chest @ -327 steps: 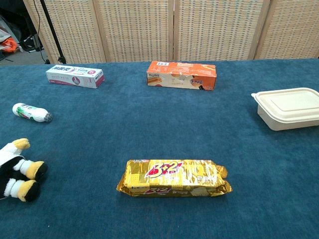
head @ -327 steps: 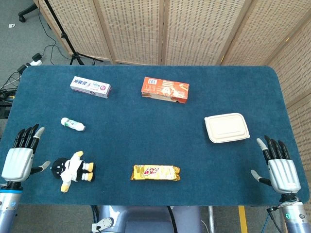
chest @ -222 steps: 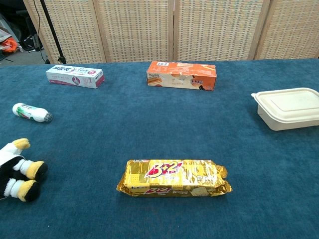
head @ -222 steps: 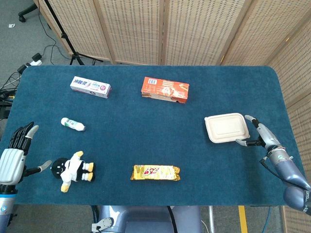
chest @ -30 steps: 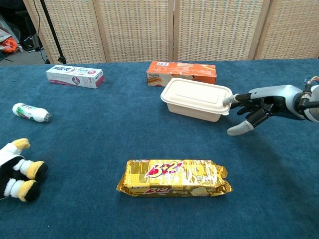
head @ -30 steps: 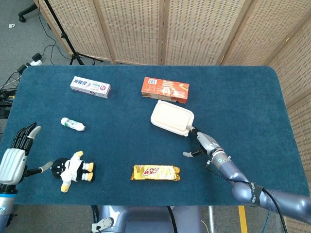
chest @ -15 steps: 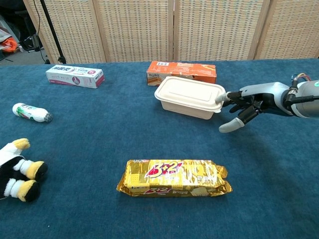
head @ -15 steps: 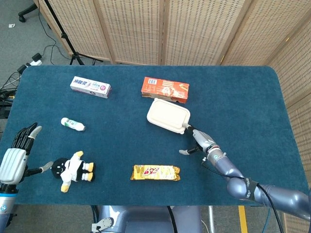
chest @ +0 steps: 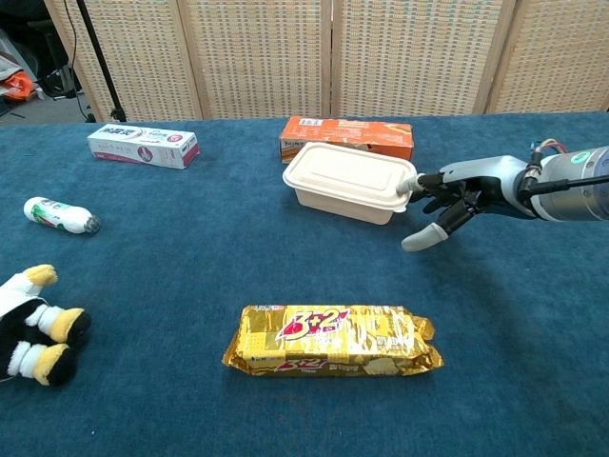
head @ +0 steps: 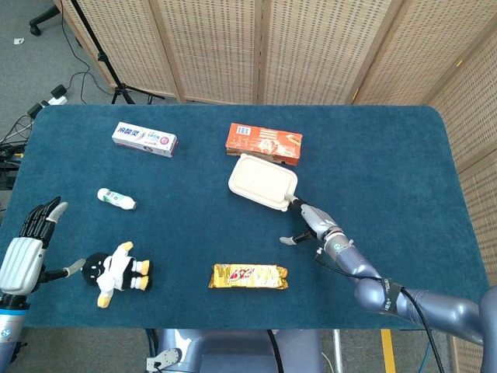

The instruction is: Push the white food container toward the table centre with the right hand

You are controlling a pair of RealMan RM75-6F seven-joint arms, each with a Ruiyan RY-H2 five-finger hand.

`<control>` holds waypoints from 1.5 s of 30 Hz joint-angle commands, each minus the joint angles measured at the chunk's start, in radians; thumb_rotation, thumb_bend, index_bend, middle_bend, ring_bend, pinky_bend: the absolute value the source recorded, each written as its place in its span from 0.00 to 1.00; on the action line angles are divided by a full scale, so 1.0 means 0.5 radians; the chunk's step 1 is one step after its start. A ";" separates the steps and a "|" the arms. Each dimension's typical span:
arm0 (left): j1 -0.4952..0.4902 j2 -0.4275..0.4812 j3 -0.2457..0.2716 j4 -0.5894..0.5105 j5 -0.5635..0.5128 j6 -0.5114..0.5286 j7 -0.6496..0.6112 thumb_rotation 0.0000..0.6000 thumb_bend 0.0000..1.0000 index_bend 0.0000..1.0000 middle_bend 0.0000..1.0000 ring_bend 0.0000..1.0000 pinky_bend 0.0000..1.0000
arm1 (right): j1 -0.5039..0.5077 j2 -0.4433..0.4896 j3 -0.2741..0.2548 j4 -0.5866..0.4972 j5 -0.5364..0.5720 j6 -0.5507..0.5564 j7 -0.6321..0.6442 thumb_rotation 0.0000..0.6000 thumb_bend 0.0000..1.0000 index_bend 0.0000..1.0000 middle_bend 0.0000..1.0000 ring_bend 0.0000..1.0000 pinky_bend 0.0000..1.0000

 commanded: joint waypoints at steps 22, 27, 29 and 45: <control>-0.005 -0.003 0.008 0.001 0.009 -0.009 0.006 1.00 0.10 0.00 0.00 0.00 0.03 | 0.105 -0.042 0.012 -0.046 0.021 0.046 -0.046 1.00 0.26 0.02 0.00 0.00 0.04; -0.007 -0.005 0.009 0.000 0.009 -0.012 0.010 1.00 0.10 0.00 0.00 0.00 0.03 | 0.129 -0.019 0.028 -0.085 0.031 0.072 -0.062 1.00 0.26 0.02 0.00 0.00 0.04; -0.007 -0.006 0.012 -0.002 0.014 -0.013 0.012 1.00 0.10 0.00 0.00 0.00 0.03 | 0.138 -0.014 0.031 -0.104 0.037 0.081 -0.069 1.00 0.26 0.02 0.00 0.00 0.04; -0.007 -0.006 0.018 -0.001 0.024 -0.008 0.010 1.00 0.10 0.00 0.00 0.00 0.03 | 0.166 0.008 0.000 -0.128 0.116 0.139 -0.109 1.00 0.26 0.02 0.00 0.00 0.04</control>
